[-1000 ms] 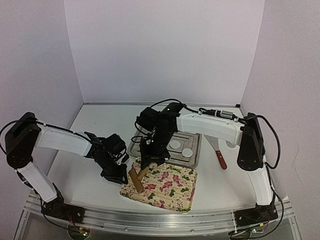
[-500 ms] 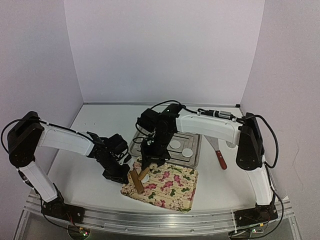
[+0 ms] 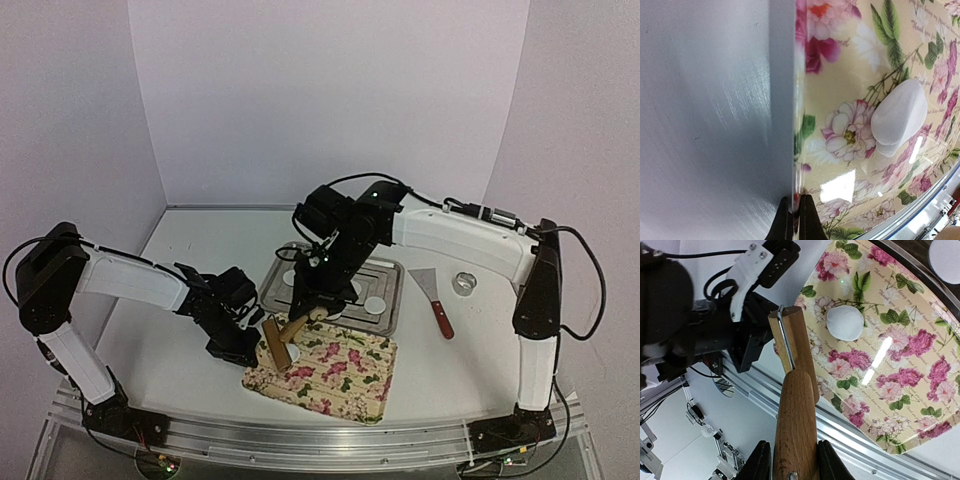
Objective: Roll out the dumpling wrappers from the dough
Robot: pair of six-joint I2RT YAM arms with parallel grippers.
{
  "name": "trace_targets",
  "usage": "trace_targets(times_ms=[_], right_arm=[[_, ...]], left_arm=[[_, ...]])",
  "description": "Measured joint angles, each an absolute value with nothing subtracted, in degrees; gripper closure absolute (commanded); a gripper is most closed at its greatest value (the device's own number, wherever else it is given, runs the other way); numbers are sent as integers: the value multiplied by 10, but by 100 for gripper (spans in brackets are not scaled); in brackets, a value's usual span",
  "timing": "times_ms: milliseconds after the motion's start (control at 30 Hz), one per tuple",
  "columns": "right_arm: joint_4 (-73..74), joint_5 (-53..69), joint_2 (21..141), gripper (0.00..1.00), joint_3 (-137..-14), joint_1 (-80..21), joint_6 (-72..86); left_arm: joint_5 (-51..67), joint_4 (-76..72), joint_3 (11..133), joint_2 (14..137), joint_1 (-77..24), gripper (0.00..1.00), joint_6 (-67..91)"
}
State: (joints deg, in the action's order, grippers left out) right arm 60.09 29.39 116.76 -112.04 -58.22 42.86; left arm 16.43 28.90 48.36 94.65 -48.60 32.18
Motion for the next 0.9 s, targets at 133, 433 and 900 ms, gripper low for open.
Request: trace_targets(times_ms=[133, 433, 900], right_arm=[[600, 293, 1158, 100, -1120, -578, 425], [603, 280, 1225, 100, -1140, -554, 412], [629, 294, 1275, 100, -1174, -531, 402]], left_arm=[[163, 282, 483, 947, -486, 100, 311], [163, 278, 483, 947, -486, 100, 298], [163, 279, 488, 952, -486, 100, 293]])
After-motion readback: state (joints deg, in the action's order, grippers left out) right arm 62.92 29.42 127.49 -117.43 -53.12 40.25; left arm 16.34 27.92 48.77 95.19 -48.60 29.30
